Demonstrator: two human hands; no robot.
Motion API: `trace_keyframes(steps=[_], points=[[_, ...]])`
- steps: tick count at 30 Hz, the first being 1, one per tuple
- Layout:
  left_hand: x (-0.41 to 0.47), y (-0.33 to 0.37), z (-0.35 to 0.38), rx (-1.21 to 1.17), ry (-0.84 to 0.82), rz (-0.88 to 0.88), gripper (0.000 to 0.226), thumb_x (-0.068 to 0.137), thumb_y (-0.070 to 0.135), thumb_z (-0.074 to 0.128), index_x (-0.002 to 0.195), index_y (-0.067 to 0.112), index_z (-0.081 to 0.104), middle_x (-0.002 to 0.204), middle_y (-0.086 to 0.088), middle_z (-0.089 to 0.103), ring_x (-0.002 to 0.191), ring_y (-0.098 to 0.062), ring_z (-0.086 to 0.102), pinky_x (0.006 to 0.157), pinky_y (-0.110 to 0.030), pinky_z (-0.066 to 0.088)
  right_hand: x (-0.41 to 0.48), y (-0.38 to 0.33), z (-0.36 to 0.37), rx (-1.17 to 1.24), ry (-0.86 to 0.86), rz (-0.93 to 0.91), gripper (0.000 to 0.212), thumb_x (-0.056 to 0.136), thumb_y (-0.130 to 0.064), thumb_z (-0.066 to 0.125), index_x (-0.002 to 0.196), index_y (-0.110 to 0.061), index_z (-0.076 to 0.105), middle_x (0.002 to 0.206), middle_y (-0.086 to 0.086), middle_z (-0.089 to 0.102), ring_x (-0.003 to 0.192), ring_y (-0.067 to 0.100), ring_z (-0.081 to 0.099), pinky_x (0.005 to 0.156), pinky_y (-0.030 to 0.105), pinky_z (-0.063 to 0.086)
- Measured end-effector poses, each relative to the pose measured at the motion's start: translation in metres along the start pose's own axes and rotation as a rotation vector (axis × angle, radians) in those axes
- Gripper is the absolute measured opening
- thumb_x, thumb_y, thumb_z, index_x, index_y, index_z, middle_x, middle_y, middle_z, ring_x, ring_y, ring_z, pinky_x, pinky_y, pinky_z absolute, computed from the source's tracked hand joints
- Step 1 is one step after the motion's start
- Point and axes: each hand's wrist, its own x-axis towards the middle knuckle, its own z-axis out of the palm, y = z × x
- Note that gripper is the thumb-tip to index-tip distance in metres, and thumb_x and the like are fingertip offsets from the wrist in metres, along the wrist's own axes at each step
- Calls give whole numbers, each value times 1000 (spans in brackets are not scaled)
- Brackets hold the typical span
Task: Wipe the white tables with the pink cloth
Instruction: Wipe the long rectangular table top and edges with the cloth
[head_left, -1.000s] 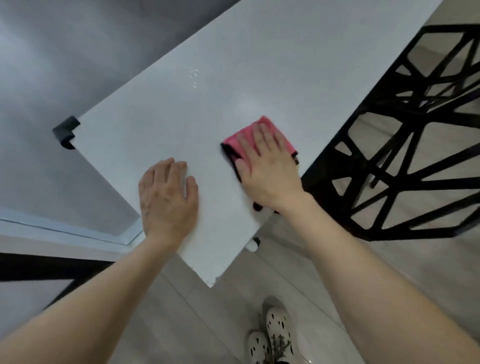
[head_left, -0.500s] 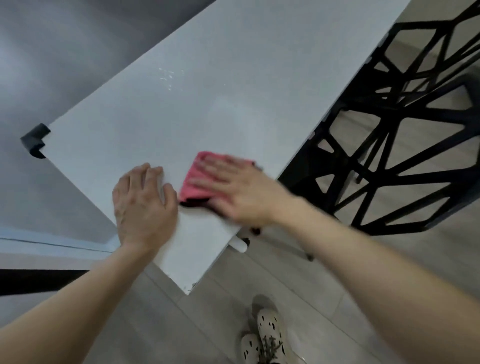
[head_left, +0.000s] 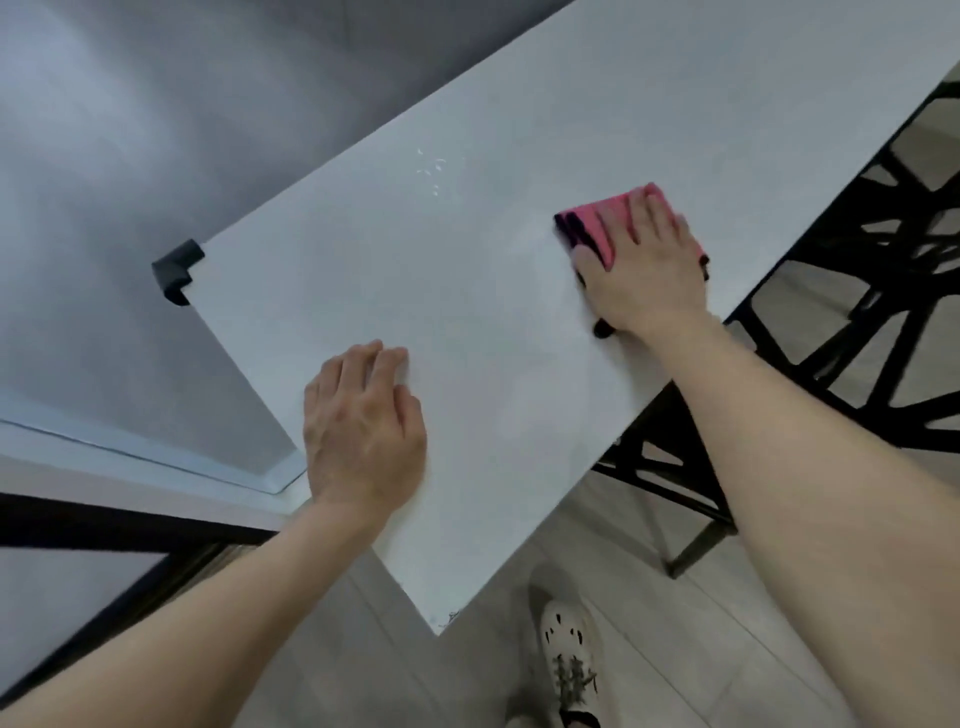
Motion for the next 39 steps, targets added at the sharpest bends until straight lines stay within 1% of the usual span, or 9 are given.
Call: trace_keyframes(steps=[2, 5, 7, 12, 17, 23, 28, 33, 39], points=[[8, -1, -4, 31, 16, 13, 34, 97, 22, 48, 125, 21, 66, 126, 0, 64, 116, -29, 56, 101, -47, 43, -2, -42, 10, 19, 45, 39, 76, 108, -60, 20, 173, -19, 17, 180, 16, 6, 168, 29, 0, 135, 49, -3], [48, -15, -13, -20, 71, 9, 21, 98, 22, 49, 102, 20, 69, 97, 1, 69, 91, -29, 59, 86, -47, 45, -39, -105, 24, 34, -58, -657, 71, 108, -61, 25, 171, -30, 25, 181, 3, 12, 168, 19, 2, 135, 43, -1], [79, -33, -14, -5, 85, 43, 19, 97, 22, 52, 102, 18, 70, 95, -1, 69, 92, -30, 60, 87, -48, 46, -8, -92, 20, 8, -76, -799, 68, 107, -64, 27, 170, -38, 27, 180, -6, 12, 167, 13, 1, 135, 38, -2], [150, -71, 2, 65, 129, -78, 29, 106, 27, 50, 126, 16, 67, 125, -7, 64, 121, -31, 54, 109, -50, 40, 97, -59, 12, -16, 15, 42, 74, 108, -57, 22, 173, -22, 18, 181, 15, 7, 168, 29, 0, 135, 47, -3], [165, -82, 13, 47, 123, -148, 28, 104, 21, 51, 124, 14, 69, 127, -7, 64, 120, -30, 54, 109, -48, 40, 49, -135, 21, -4, -138, -906, 69, 108, -62, 24, 172, -34, 19, 181, -2, 5, 168, 14, -3, 135, 39, -5], [165, -82, 15, 58, 103, -139, 25, 102, 15, 52, 122, 15, 67, 125, -5, 63, 117, -29, 53, 108, -46, 39, 147, -113, 18, 7, 15, -85, 76, 105, -57, 18, 171, -20, 26, 178, 16, 19, 167, 30, 9, 136, 45, 2], [163, -86, 15, 42, 110, -129, 33, 95, 8, 50, 122, 16, 68, 123, -3, 62, 118, -31, 53, 106, -46, 38, 92, -164, 36, 0, -91, -1021, 65, 106, -56, 35, 167, -33, 39, 177, 2, 29, 166, 22, 19, 135, 40, 8], [160, -82, 15, 35, 104, -136, 33, 96, 3, 51, 124, 14, 67, 123, -3, 62, 118, -31, 54, 109, -45, 38, 189, -114, 10, -29, -12, -52, 72, 108, -55, 23, 173, -24, 19, 181, 11, 10, 168, 27, 0, 135, 46, -2], [161, -87, 15, 50, 91, -120, 33, 97, 3, 54, 126, 12, 67, 122, -6, 62, 115, -34, 54, 103, -47, 39, 128, -155, 22, -32, -155, -957, 68, 107, -63, 24, 171, -40, 19, 181, -6, 7, 167, 13, -2, 134, 36, -5]])
